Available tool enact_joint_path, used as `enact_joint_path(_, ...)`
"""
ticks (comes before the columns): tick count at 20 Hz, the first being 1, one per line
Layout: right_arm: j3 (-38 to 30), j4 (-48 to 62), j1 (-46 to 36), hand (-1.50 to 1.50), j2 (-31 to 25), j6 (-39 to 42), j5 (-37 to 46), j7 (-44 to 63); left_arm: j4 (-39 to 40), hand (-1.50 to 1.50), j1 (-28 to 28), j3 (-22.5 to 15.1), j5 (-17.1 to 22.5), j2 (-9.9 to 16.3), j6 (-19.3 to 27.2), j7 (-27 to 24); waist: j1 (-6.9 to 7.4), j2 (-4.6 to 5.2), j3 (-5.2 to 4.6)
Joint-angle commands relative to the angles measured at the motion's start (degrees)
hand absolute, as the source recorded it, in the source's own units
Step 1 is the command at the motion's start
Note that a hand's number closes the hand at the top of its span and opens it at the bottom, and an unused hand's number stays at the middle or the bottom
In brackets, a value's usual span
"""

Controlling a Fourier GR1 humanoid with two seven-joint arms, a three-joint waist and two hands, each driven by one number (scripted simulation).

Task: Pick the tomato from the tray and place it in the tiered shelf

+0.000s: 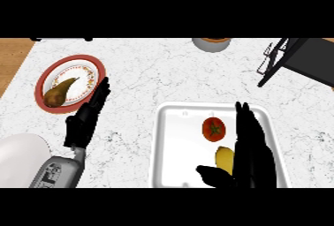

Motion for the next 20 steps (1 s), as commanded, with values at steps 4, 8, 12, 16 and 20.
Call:
enact_joint_path(4,-4.85,8.90,-1.99,-1.50,4.04,-1.76,-0.20,-2.27,-2.51,0.00,1.10,2.73,-0.66,0.04,-2.35,1.15,0.25,0.03,0.03)
enact_joint_path(8,-4.35,5.10,-3.01,-1.50,4.42,1.71,0.53,0.69,-0.39,0.00,2.21,3.18,-2.15,-2.11,-3.69,-2.14,0.09,0.01,0.01)
enact_joint_path(12,-4.94,9.13,-0.02,-1.50,4.44,-2.24,1.37,-2.81,-4.33,0.00,4.06,3.25,-3.91,-2.10,-3.31,-0.04,0.14,-0.02,0.02)
enact_joint_path(16,-0.87,10.80,-1.06,-1.50,4.45,-3.82,2.55,0.59,2.35,0.00,0.13,5.09,-3.40,-4.38,-5.06,-1.83,0.02,0.03,0.01)
enact_joint_path(20,-3.58,15.81,-1.70,-1.50,4.46,-5.09,0.96,-1.44,0.69,0.00,-0.37,6.03,-4.07,-3.89,-5.86,0.70,0.08,0.04,0.02)
